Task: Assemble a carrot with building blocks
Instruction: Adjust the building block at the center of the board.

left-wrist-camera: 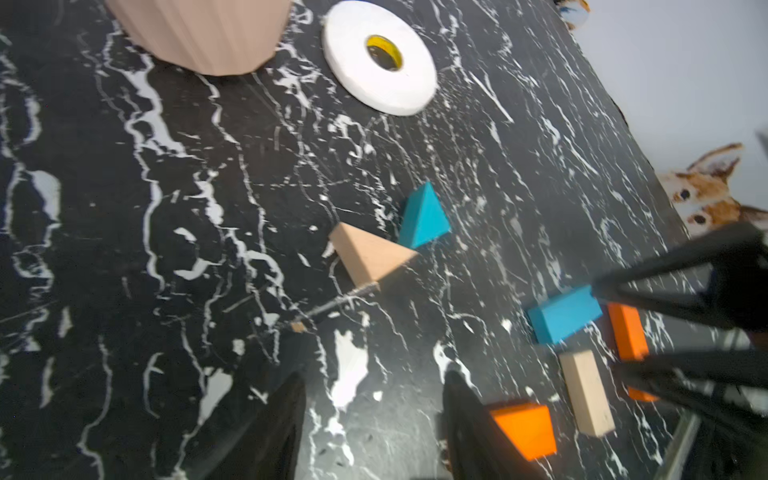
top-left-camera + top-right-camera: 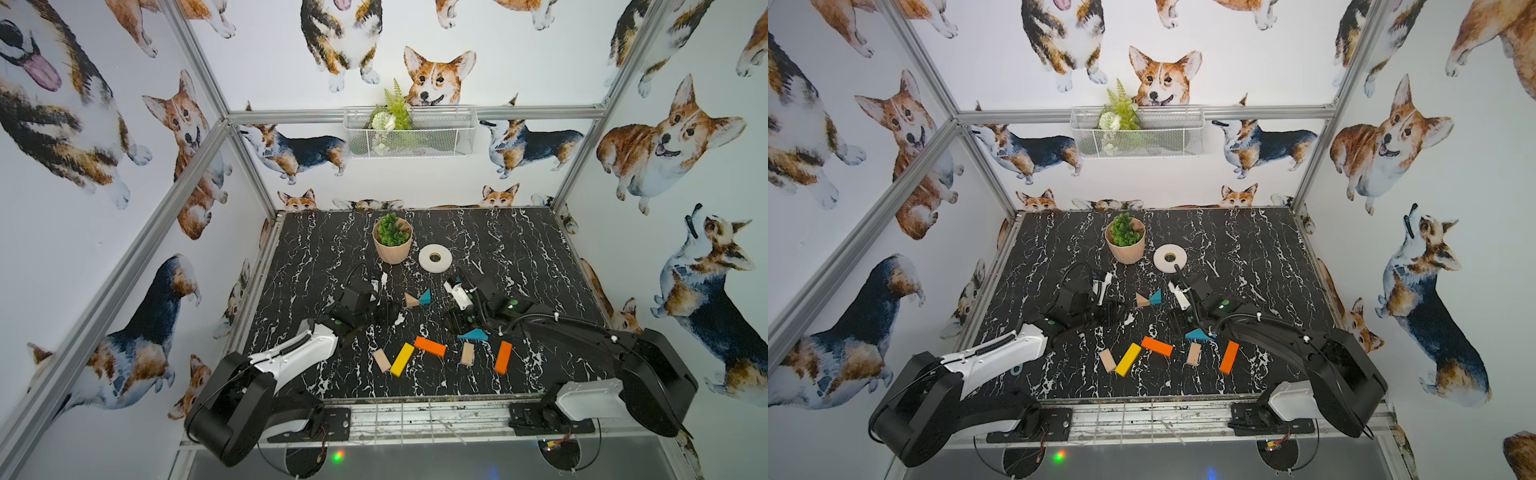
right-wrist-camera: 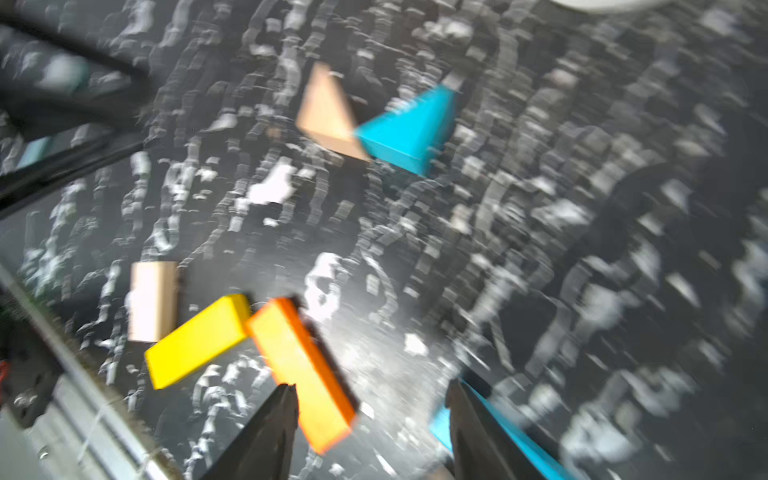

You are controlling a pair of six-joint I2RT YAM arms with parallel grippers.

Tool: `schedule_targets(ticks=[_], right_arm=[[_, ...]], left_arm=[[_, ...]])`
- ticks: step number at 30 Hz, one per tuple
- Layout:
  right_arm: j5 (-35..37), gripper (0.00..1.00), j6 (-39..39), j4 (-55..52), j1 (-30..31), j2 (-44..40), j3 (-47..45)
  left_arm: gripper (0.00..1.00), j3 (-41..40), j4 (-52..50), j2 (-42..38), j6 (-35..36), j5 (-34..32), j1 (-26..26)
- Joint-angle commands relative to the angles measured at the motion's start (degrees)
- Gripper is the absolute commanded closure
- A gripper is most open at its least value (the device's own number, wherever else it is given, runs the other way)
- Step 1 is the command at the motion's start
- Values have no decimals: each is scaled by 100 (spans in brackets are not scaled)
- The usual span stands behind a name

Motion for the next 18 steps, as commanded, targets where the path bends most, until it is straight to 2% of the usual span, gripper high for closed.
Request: schedule_targets(ticks=[1, 3, 9, 11, 14, 18], right_arm=[[764, 38, 982, -115, -188, -687, -672], [1176, 38, 1303, -127, -200, -881, -896], [1522, 38, 1680, -171, -424, -1393, -1370], [1382, 38, 1704, -18, -624, -1485, -1552], [689, 41, 1709, 401, -1086, -1453, -1807], [567, 43, 1687, 479, -1110, -1252, -1807]], left_arm=[[38, -62, -436, -242, -186, -1490, -1336], [38, -64, -258, -62, -397, -1849, -1768], [38, 350, 160, 897, -607, -2058, -2283], [38, 493, 341, 1168, -644, -2114, -2396], [38, 598, 589, 1406, -699, -2155, -2482], [38, 719, 548, 1603, -682, -2193, -2493]])
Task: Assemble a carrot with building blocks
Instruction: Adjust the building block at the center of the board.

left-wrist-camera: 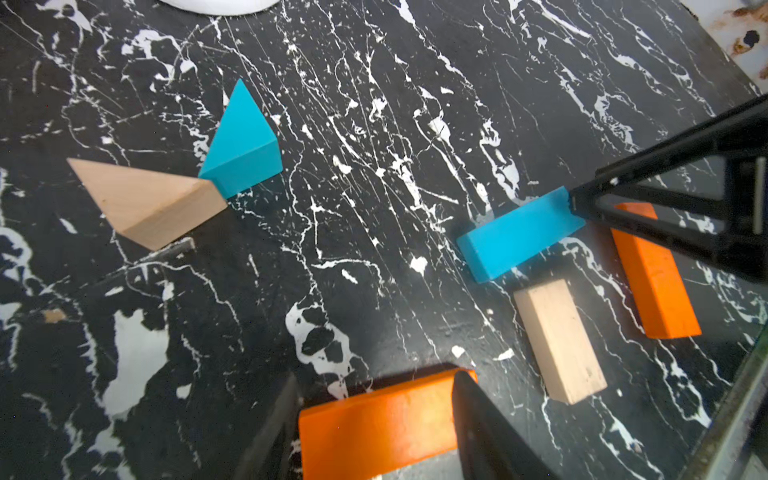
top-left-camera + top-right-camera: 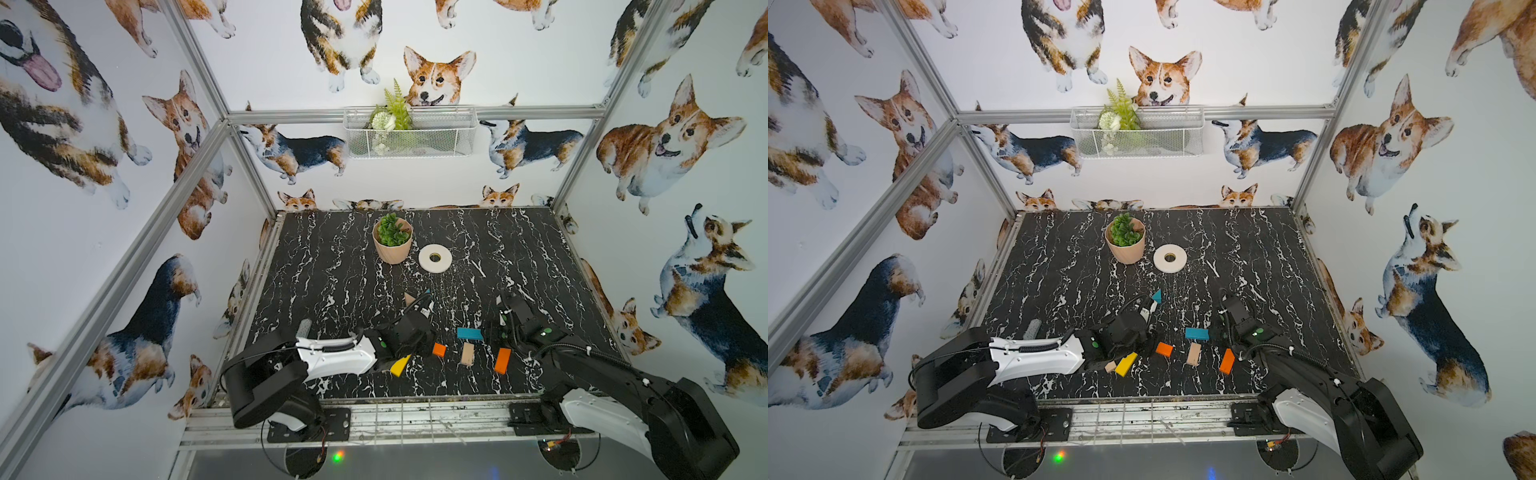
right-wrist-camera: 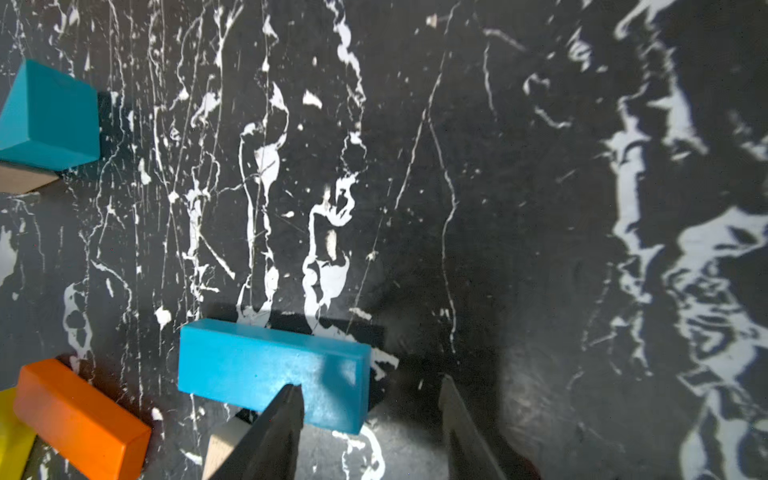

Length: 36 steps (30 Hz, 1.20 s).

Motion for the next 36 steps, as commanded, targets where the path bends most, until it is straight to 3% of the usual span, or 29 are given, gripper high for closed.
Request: schedule_targets(ticks=[1, 6, 15, 22, 28, 32, 34, 36], right_arm=[[-327, 46, 216, 390, -30, 166, -17], [-815, 52, 372, 1060, 12, 668, -192], [-768, 55, 392, 1638, 678, 1631, 276], [-743, 56, 336, 1828, 1004, 2174, 790], [-906, 59, 291, 2208, 1139, 2875, 1172], [-56, 57, -327, 1099, 1923, 3099, 2099], [583, 56, -419, 971, 2324, 2883, 2228], [678, 56, -428, 1249, 2470, 2539, 2091]], left_arm=[[38, 87, 191, 122, -119, -209, -16], [37, 19, 337, 225, -187, -220, -12], [36, -360, 458, 11, -261, -366, -12], [34, -823, 168, -812, -238, -693, 49], [33, -1517, 172, -1844, -429, -485, 396], [35, -1821, 212, -2451, -288, -215, 405], [35, -1990, 89, -2809, -326, -357, 407], [35, -2130, -83, -3148, -337, -547, 410]])
